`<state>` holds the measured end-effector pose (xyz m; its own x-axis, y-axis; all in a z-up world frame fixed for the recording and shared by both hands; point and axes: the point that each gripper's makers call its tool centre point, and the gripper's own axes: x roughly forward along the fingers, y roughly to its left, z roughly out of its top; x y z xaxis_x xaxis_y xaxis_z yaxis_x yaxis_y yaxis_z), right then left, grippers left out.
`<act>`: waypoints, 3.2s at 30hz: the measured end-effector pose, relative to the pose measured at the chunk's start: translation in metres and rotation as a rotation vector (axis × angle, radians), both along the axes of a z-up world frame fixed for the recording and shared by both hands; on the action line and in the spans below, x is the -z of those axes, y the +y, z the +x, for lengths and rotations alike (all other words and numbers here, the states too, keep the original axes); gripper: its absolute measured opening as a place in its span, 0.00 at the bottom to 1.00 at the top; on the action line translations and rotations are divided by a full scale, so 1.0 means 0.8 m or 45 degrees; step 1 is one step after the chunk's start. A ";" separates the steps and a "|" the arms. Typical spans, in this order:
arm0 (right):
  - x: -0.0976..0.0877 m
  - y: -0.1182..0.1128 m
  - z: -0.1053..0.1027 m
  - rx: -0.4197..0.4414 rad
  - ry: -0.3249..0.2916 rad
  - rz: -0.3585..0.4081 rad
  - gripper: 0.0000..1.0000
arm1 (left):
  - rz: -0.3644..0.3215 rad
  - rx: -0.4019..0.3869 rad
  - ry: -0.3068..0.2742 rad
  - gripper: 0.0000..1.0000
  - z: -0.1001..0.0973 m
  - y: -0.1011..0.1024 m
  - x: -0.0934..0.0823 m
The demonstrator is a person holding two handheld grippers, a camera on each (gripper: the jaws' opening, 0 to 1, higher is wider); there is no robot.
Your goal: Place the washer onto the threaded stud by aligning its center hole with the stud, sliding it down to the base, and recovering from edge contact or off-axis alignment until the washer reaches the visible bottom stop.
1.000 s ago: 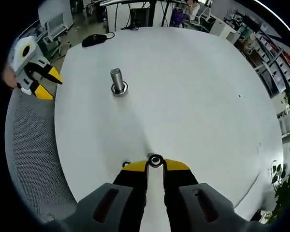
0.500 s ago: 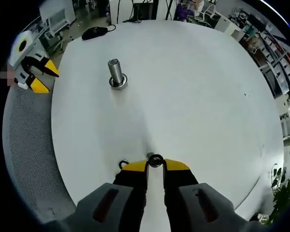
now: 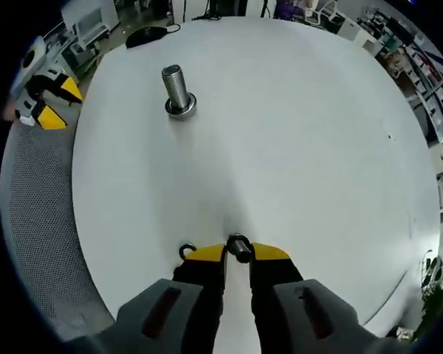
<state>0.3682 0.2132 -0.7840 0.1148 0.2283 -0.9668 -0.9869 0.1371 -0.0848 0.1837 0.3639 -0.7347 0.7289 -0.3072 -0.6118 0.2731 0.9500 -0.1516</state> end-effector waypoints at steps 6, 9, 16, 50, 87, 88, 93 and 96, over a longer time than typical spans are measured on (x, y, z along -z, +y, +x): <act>0.009 -0.002 0.002 0.026 0.010 -0.002 0.14 | 0.000 -0.001 -0.004 0.19 0.001 0.000 0.000; 0.013 -0.004 0.002 0.032 0.018 -0.012 0.14 | 0.002 0.003 -0.002 0.19 0.001 0.000 0.000; 0.014 -0.007 0.000 0.065 0.029 -0.010 0.16 | 0.001 0.002 0.000 0.18 0.001 0.000 0.001; 0.019 -0.074 -0.054 -0.046 0.105 -0.050 0.26 | 0.016 0.008 0.006 0.17 0.000 0.001 0.002; 0.022 -0.066 -0.049 -0.152 0.086 -0.193 0.16 | 0.045 0.001 0.018 0.16 -0.001 0.004 0.006; 0.023 -0.065 -0.049 -0.147 0.084 -0.199 0.16 | 0.047 0.002 0.018 0.16 -0.001 0.004 0.006; 0.021 -0.066 -0.049 -0.106 0.075 -0.220 0.15 | 0.049 0.002 0.019 0.16 -0.001 0.004 0.006; 0.021 -0.066 -0.049 -0.071 0.068 -0.221 0.15 | 0.048 0.000 0.018 0.16 -0.001 0.004 0.005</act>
<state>0.3288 0.1606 -0.8009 0.0538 0.0623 -0.9966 -0.9963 0.0703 -0.0494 0.1830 0.3673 -0.7390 0.7202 -0.2840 -0.6330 0.2713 0.9550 -0.1198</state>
